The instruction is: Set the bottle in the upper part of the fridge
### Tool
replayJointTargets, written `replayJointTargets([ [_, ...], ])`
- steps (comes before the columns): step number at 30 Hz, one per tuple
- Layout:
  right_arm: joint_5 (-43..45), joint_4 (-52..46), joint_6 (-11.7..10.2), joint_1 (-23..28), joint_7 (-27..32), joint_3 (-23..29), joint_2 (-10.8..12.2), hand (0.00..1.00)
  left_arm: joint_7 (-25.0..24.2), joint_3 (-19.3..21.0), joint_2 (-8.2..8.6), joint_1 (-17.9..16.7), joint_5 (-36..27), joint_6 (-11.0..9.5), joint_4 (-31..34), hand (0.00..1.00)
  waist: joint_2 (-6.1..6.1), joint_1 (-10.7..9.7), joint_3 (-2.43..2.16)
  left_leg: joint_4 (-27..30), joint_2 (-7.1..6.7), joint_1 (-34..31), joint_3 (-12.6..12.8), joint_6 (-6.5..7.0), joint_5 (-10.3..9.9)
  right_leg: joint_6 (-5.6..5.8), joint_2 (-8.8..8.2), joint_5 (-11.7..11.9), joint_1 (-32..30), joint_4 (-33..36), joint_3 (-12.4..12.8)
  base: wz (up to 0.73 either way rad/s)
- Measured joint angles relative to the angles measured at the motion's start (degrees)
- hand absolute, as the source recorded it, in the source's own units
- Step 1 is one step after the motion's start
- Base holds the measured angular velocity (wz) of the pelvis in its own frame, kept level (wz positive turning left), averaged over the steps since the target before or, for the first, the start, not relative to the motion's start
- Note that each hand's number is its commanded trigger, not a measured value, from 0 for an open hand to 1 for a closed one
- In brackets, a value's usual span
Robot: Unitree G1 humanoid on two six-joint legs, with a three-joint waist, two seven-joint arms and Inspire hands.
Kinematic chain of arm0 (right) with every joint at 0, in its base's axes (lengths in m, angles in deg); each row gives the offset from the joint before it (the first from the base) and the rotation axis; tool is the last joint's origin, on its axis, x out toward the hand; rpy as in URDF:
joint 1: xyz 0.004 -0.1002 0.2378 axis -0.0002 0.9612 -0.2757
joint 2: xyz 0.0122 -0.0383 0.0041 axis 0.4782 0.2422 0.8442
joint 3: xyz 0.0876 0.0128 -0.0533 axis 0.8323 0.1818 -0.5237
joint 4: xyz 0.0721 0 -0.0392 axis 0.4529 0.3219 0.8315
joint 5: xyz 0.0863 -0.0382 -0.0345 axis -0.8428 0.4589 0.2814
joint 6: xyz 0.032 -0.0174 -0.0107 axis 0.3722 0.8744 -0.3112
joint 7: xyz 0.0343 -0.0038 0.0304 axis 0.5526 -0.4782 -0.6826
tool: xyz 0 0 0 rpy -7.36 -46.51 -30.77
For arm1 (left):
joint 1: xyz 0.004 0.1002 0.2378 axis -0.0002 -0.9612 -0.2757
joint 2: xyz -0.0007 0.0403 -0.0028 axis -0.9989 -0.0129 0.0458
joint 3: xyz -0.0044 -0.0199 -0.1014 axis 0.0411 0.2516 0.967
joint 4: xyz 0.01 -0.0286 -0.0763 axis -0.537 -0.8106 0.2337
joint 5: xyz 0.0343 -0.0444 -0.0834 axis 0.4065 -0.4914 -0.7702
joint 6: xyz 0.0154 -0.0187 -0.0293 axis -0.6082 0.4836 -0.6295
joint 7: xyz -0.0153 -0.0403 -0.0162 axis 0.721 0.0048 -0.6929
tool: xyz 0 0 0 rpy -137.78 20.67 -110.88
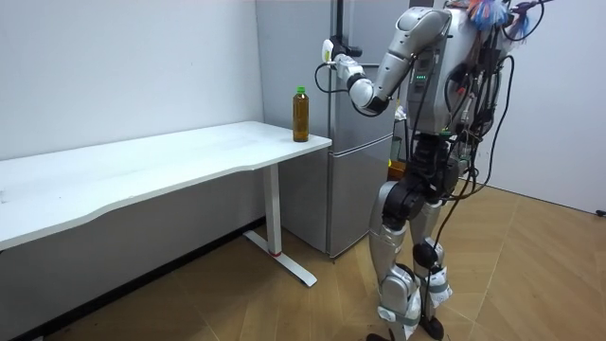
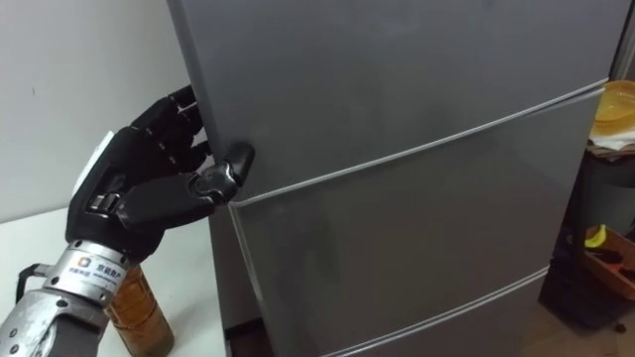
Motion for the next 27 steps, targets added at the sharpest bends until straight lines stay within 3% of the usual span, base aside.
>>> replayJointTargets([
  [27, -0.29, -0.15, -0.08, -0.3, 2.01, -2.23, -0.62, 0.0, 0.43, -0.31, -0.29, 0.34, 2.29, 0.29, -0.05, 1.0, 0.5, 0.1, -0.01, 0.02, -0.01, -0.07, 0.08, 0.06, 0.04, 0.0, -0.08, 0.0, 0.03, 0.05, -0.36, 0.0],
])
